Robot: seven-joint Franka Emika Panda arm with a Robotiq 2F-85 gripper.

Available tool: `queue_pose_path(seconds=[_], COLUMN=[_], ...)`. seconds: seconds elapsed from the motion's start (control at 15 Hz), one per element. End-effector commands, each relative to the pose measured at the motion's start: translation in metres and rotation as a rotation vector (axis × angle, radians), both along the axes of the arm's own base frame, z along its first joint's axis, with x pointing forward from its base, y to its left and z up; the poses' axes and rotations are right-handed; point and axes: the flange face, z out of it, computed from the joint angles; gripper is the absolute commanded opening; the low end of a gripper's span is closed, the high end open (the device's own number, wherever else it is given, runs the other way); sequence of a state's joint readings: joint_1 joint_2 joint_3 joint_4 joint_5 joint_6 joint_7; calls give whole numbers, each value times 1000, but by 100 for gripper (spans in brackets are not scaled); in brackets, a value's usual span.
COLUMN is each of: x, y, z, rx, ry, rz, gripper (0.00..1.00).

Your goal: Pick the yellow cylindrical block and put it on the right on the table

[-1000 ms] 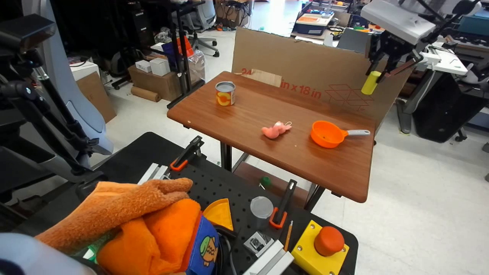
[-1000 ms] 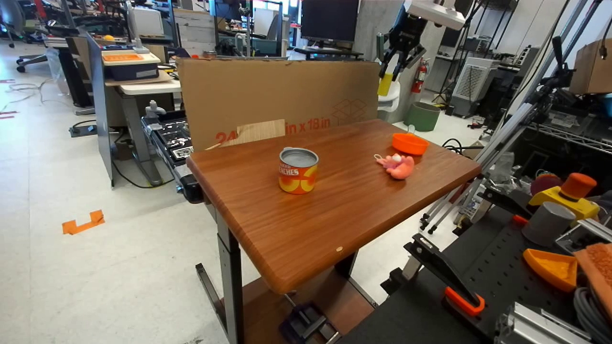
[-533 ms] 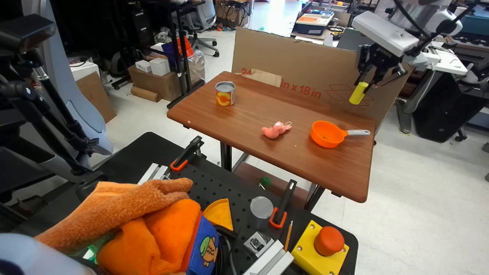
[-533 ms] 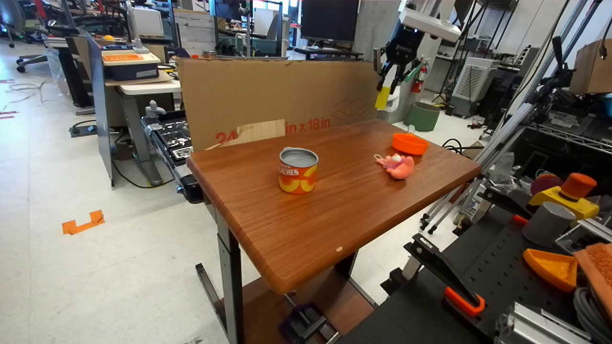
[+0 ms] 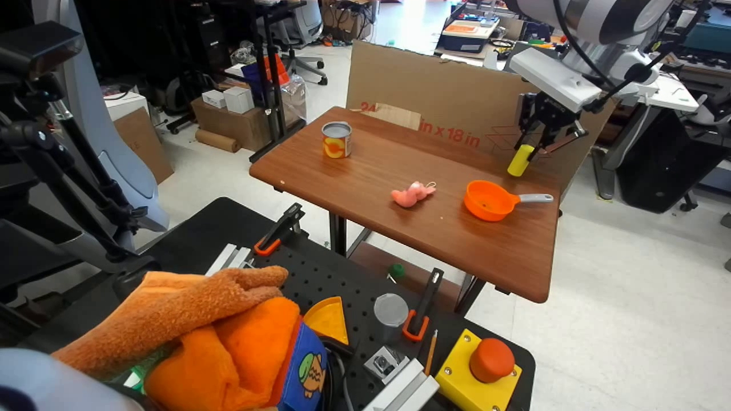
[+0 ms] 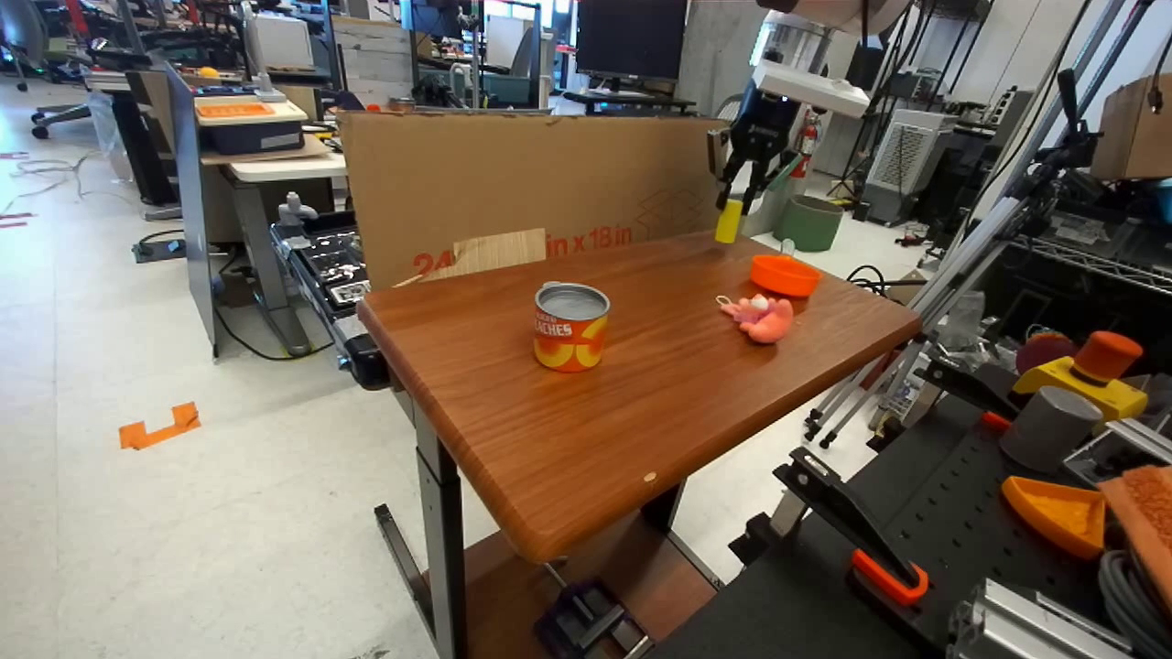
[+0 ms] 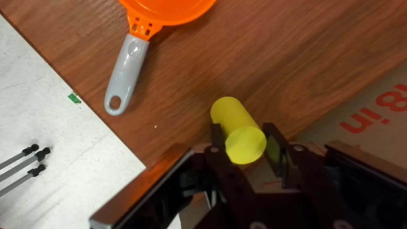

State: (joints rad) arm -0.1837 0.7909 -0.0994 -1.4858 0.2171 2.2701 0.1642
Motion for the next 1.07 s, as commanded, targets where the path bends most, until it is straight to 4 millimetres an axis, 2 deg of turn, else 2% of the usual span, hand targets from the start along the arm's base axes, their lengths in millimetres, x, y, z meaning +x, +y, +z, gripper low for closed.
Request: queue_pose_path(seconds=[0.0, 0.07, 0.13, 0.47, 0.6, 0.73, 0.87, 1.0], x=[6, 7, 7, 5, 9, 17, 25, 21], y=[9, 10, 10, 10, 27, 71, 110, 161], z=[-9, -12, -14, -18, 0, 44, 72, 107], rx=[-42, -60, -83, -157, -125, -85, -38, 43], ry=[-6, -10, -8, 2, -11, -90, -177, -228], rz=[30, 42, 46, 105, 124, 206, 268, 331], gripper=[18, 18, 64, 94, 100, 100, 100, 100])
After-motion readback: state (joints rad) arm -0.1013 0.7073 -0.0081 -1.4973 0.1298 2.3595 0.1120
